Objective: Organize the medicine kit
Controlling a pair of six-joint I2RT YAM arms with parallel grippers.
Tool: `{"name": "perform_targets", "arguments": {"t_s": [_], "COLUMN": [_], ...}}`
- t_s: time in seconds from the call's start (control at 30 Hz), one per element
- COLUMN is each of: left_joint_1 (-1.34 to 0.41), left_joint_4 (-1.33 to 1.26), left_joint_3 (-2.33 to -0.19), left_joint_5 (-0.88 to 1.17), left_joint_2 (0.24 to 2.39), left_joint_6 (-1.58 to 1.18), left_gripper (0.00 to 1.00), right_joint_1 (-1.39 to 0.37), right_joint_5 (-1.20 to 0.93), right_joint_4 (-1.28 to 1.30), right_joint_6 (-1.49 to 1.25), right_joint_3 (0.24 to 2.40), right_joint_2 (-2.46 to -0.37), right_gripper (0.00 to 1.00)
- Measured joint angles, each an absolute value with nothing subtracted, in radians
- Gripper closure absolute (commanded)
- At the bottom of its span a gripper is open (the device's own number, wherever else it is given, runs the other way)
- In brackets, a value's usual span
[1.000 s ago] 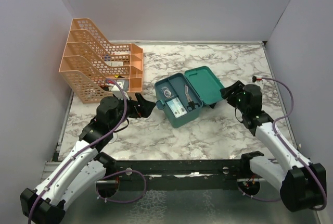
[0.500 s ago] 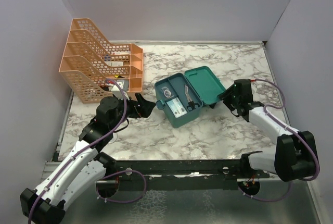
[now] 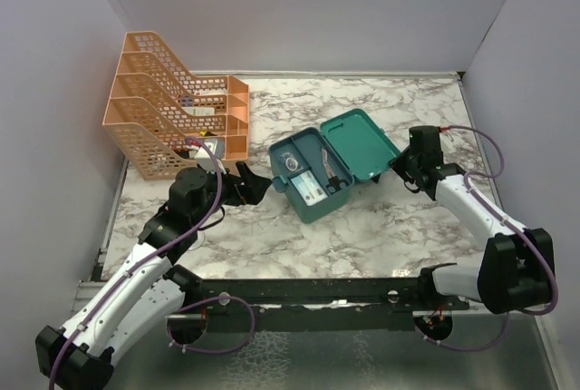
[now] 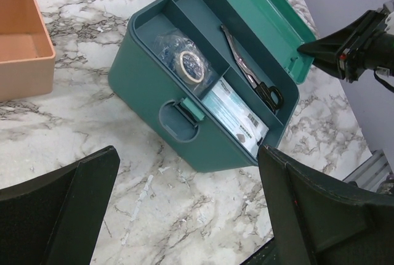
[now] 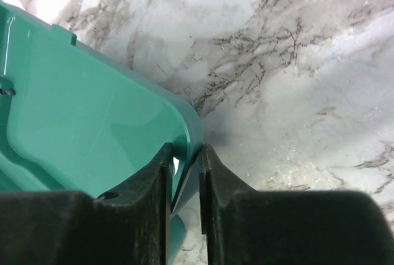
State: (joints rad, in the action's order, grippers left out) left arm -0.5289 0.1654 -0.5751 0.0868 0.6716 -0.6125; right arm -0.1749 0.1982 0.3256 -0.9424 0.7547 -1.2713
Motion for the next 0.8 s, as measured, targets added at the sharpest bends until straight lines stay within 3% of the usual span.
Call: {"name": "perform_targets", "arguments": {"t_s": [0.5,0.67,0.8], "left_joint_1": [-0.529,-0.529,-0.529], "left_joint_4": [0.145,0.112,0.074], "left_joint_3": [-0.575,-0.575,-0.575], "left_joint_5": [0.123,0.136,0.154], "left_joint_2": [0.809,0.900,0.976], "left_joint_6": [-0.685,-0.728,-0.766], "left_gripper": [0.02,0.10,0.23], "right_joint_1": [-0.207,-0.294,-0.433], "right_joint_5": [0.249,0.348,0.500], "right_joint_4": [0.356,0.385,0.417], "right_joint_6": [-0.697,-0.638,-0.607], "right_joint_3": [0.802,0.836,0.881], "right_joint_2": [-1.096,-1.076,-1.073], "right_gripper": [0.90,0.90,0.90]}}
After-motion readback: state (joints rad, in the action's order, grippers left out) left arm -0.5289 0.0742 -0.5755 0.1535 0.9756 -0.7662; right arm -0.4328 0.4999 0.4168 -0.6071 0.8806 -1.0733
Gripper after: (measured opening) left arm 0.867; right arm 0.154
